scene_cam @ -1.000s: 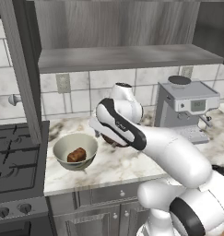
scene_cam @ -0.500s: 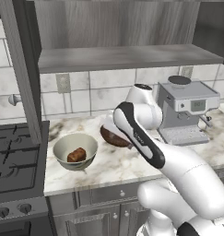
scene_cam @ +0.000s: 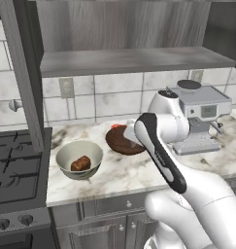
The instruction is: Pick both bowls and place them on the counter. Then place the bread in one bowl and place the bread in the other bowl.
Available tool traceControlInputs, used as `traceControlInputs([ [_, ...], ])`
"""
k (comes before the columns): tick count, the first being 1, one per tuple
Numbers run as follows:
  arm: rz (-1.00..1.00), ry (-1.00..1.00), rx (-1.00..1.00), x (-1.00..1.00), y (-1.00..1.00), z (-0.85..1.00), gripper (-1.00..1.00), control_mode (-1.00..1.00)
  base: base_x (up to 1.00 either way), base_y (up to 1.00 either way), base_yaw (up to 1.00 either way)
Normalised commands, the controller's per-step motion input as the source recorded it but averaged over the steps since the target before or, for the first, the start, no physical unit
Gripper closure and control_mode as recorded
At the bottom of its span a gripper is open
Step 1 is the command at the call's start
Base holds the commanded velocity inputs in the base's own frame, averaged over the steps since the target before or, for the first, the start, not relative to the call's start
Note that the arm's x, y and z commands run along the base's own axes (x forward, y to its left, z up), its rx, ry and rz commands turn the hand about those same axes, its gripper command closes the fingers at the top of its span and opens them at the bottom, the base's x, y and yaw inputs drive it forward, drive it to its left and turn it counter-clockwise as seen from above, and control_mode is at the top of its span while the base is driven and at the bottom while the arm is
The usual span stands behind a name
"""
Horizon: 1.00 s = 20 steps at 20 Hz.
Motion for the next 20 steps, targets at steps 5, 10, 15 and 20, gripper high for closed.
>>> traceControlInputs([
  [5,0.03,-0.03,-0.12,-0.02,-0.46,0.0,-1.0,-1.0,0.0,0.0,0.0],
  [10,0.01,0.0,-0.12,0.01,-0.47,0.0,-1.0,-1.0,0.0,0.0,0.0],
  [15,0.01,0.0,-0.11,0.03,-0.46,0.0,-1.0,-1.0,0.0,0.0,0.0],
  [20,0.0,0.0,-0.08,0.08,-0.42,-0.03,-1.0,-1.0,0.0,0.0,0.0],
])
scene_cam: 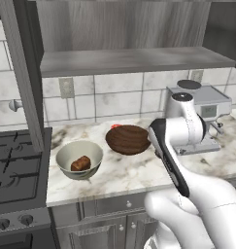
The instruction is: Pick both bowls and place them on the counter. Then place the bread in one bowl and place the bread in the other bowl.
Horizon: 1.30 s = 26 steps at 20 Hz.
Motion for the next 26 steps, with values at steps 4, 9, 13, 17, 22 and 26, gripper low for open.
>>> traceControlInputs([
  [4,0.0,0.01,-0.04,0.15,-0.38,-0.11,-1.0,-1.0,0.0,0.0,0.0],
  [9,0.0,0.02,0.0,0.18,-0.36,-0.15,-1.0,-1.0,0.0,0.0,0.0],
  [13,0.0,0.04,0.0,0.17,-0.26,-0.24,-1.0,-1.0,0.0,0.0,0.0],
  [17,0.0,0.04,0.0,0.24,-0.11,-0.2,-1.0,-1.0,0.0,0.0,0.0],
  [22,0.0,0.01,0.0,0.24,0.0,-0.2,-1.0,-1.0,0.0,0.0,0.0],
  [26,0.0,0.0,0.0,0.23,-0.01,-0.16,-1.0,-1.0,0.0,0.0,0.0],
])
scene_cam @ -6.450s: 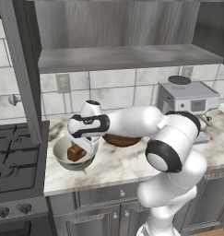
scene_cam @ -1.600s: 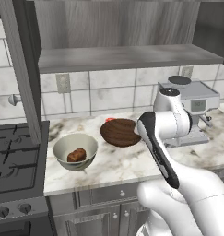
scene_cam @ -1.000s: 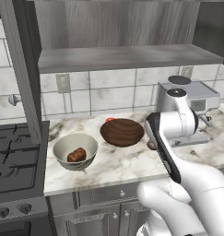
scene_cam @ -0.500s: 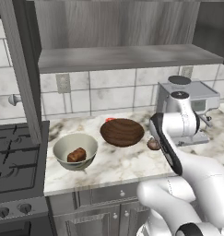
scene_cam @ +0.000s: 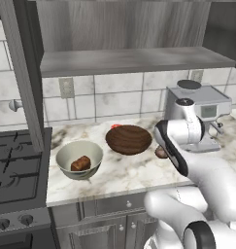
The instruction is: Pick both bowls and place them on the counter. Then place the bread in one bowl and place the bread in the other bowl.
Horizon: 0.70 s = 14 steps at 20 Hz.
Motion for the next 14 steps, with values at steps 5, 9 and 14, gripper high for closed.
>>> traceControlInputs([
  [5,0.0,0.0,0.0,0.22,-0.01,-0.2,-1.0,-1.0,0.0,0.0,0.0],
  [9,0.0,0.02,0.0,0.24,-0.01,-0.22,-1.0,-1.0,0.0,0.0,0.0],
  [14,0.0,0.01,0.0,0.28,-0.01,-0.18,-1.0,-1.0,0.0,0.0,0.0],
])
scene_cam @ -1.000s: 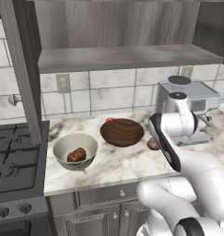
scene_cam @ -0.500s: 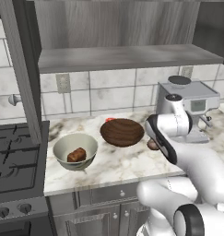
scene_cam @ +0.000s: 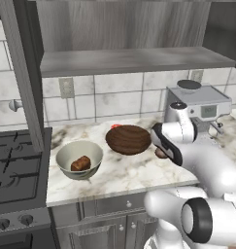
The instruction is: Pick both bowls and place them on the counter. Then place the bread in one bowl and place the bread in the other bowl.
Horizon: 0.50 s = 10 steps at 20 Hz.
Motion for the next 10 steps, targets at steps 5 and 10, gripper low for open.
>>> traceControlInputs([
  [5,0.0,0.06,0.0,0.26,-0.07,-0.18,-1.0,-1.0,0.0,0.0,0.0],
  [10,0.0,0.04,0.0,0.2,-0.05,-0.18,-1.0,-1.0,0.0,0.0,0.0],
])
